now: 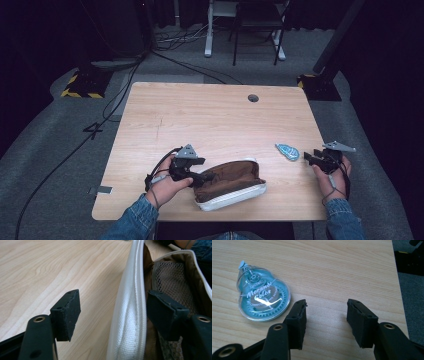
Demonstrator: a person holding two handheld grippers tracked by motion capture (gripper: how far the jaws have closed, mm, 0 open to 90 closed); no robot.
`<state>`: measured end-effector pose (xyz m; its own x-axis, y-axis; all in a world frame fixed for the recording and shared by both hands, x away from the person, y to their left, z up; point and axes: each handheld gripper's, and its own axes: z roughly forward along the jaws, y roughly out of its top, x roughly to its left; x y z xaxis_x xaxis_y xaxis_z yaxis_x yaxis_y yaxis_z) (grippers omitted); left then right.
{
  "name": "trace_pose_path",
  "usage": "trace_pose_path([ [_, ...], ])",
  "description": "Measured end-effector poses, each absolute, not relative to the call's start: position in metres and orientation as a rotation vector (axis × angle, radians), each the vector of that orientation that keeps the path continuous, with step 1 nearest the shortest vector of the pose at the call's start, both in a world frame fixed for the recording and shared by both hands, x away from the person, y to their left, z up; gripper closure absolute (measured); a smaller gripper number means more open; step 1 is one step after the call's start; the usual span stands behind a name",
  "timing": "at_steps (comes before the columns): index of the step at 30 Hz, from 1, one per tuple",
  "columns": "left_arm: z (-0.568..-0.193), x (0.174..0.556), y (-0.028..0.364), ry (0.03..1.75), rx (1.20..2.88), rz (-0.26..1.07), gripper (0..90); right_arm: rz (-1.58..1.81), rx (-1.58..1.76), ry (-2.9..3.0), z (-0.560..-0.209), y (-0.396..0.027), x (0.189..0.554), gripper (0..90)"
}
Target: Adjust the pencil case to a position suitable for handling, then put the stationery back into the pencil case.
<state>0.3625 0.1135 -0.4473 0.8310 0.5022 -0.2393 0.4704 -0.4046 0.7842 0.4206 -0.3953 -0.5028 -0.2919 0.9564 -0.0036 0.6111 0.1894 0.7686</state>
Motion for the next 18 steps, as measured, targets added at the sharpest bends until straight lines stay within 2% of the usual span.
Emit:
trace_pose_path([
  [5,-0.436,0.361,0.118,0.700,2.038,0.069,27.2,0.924,1.462,1.979,-0.503,-0.395,0.421,50.0],
  [9,-0.423,0.359,0.126,0.700,2.041,0.173,27.6,0.926,1.461,1.980,-0.503,-0.395,0.421,49.1],
  [13,-0.416,0.359,0.135,0.719,2.004,0.193,27.7,0.924,1.458,1.985,-0.503,-0.395,0.421,48.0],
  [15,-0.412,0.361,0.144,0.739,1.976,0.200,27.4,0.920,1.466,1.983,-0.503,-0.395,0.421,41.1],
  [17,-0.410,0.363,0.153,0.768,1.954,0.224,27.2,0.920,1.466,1.988,-0.503,-0.395,0.421,40.0],
  [18,-0.408,0.365,0.164,0.799,1.948,0.282,27.0,0.921,1.466,1.989,-0.503,-0.395,0.421,39.8],
])
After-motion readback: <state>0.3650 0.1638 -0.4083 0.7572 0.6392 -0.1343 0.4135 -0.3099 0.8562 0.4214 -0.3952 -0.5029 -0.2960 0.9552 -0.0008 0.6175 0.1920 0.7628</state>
